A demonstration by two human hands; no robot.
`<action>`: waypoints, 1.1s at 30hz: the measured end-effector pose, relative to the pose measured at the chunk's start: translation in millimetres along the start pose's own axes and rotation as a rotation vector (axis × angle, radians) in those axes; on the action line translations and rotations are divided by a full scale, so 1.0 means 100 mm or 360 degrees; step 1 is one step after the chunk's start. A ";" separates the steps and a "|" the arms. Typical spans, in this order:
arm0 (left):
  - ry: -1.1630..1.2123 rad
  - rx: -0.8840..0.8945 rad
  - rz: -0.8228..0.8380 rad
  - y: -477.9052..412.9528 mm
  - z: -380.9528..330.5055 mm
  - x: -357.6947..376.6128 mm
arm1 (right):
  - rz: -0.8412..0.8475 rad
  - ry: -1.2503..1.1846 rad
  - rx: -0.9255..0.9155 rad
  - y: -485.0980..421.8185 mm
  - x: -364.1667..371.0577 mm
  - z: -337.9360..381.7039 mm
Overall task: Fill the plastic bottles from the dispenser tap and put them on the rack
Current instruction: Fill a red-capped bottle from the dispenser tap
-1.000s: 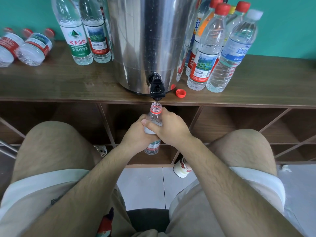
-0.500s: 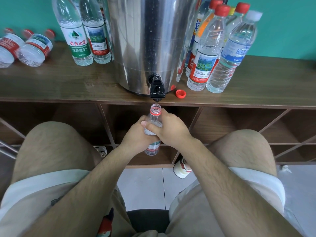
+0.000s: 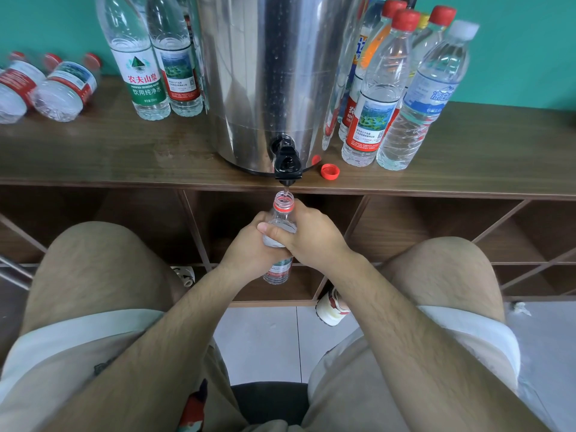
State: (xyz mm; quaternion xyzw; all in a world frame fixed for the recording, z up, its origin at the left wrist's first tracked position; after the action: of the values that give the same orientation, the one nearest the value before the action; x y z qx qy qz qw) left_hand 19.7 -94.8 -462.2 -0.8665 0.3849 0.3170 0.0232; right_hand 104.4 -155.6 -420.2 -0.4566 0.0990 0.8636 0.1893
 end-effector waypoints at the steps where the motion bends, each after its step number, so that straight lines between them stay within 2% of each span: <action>1: 0.0004 0.0000 -0.0002 0.00 0.00 0.00 | 0.0001 0.0003 -0.0003 0.00 0.00 0.00; 33: -0.0045 -0.0014 -0.0005 -0.03 0.03 0.03 | 0.0054 -0.0004 0.0027 -0.01 0.03 -0.04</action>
State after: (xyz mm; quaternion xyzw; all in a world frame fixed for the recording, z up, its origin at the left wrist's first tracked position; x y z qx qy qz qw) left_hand 22.0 -93.5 -466.6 -0.8626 0.3817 0.3309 0.0255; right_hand 105.9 -155.3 -424.7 -0.4522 0.1138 0.8664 0.1788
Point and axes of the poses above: each hand's wrist, its own y-axis away from the middle knuckle, its own x-axis out of the palm, z = x × y, the point moved 10 cm from there along -y, towards the middle knuckle, and after that the axes turned 6 degrees about -x, right-handed, at the moved point
